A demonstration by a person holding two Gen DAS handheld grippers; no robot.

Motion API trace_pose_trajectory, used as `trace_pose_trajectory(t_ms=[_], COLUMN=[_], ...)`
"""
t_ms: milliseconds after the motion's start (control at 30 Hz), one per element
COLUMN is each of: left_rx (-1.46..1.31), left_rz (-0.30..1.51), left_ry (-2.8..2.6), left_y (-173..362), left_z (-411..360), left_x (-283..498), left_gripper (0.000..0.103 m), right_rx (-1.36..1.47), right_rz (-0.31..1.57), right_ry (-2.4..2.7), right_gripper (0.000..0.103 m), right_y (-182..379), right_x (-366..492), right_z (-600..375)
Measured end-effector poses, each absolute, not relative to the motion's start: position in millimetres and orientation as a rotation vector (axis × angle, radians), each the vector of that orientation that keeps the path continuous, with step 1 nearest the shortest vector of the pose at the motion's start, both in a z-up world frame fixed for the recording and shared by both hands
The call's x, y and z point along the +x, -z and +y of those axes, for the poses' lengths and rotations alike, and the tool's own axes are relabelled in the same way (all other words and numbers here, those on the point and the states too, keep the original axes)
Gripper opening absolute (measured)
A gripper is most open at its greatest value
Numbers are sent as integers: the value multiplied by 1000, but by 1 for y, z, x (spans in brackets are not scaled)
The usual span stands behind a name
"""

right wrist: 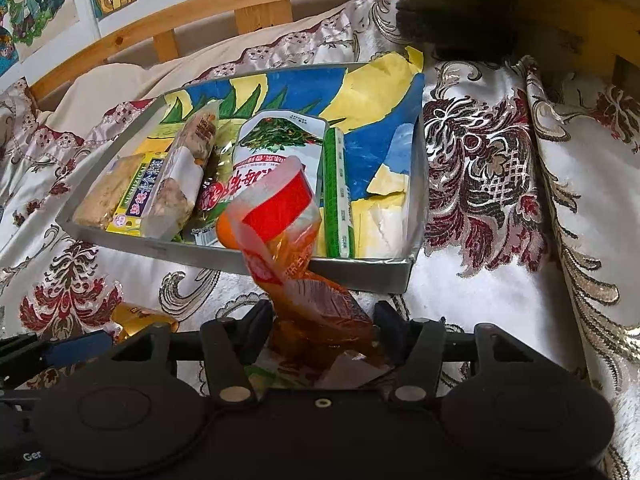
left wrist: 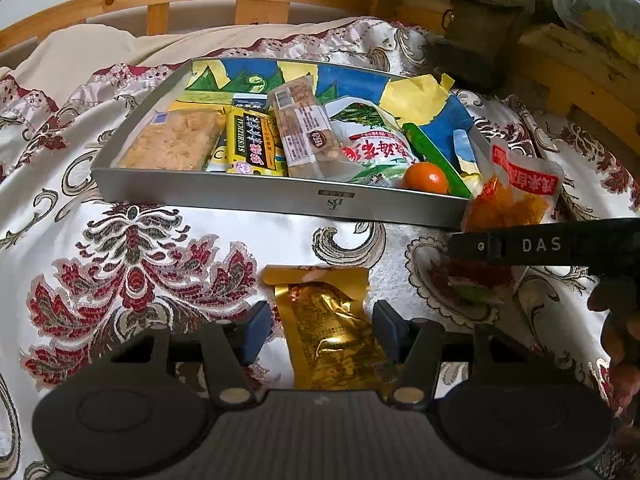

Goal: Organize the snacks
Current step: 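Grasp the gold foil packet with left tool while right tool grasps the spicy-strip bag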

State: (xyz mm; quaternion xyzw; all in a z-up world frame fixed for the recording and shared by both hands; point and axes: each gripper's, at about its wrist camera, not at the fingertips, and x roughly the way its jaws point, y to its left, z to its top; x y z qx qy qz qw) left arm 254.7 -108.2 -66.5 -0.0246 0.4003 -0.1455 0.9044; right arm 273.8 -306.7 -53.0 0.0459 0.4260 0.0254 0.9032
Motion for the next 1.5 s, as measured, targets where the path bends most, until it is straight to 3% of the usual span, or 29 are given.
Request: trace_pose_trajectory(t_ms=[367,533,967,1033,1400,1467,1500], left_rx=[-26,-34,-41,-38,-120,-142,-143], left_rz=[903,913,980,976,935,919,913], left_ry=[263,290,285,287,276,275,276], left_y=[60,59,48,44,32,29,27], left_z=[-113,-112,-114,-114,-106,-104,-104], left_x=[256,255,232,222,184,179,176], left_gripper=[60,47,40,34,32,21,10], right_rx=[59,85,176,189,293,316,327], right_rz=[872,880,861,849,784,772,768], right_ry=[-40,-23,-59,-62,-33,-23,-22], right_gripper=[56,55,55,55,55,55,55], right_y=[49,46,24,18,-13,-16,-17], right_x=[265,257,219,210,158,150,147], right_z=[-299,-301,-304,-304,-325,-330,-332])
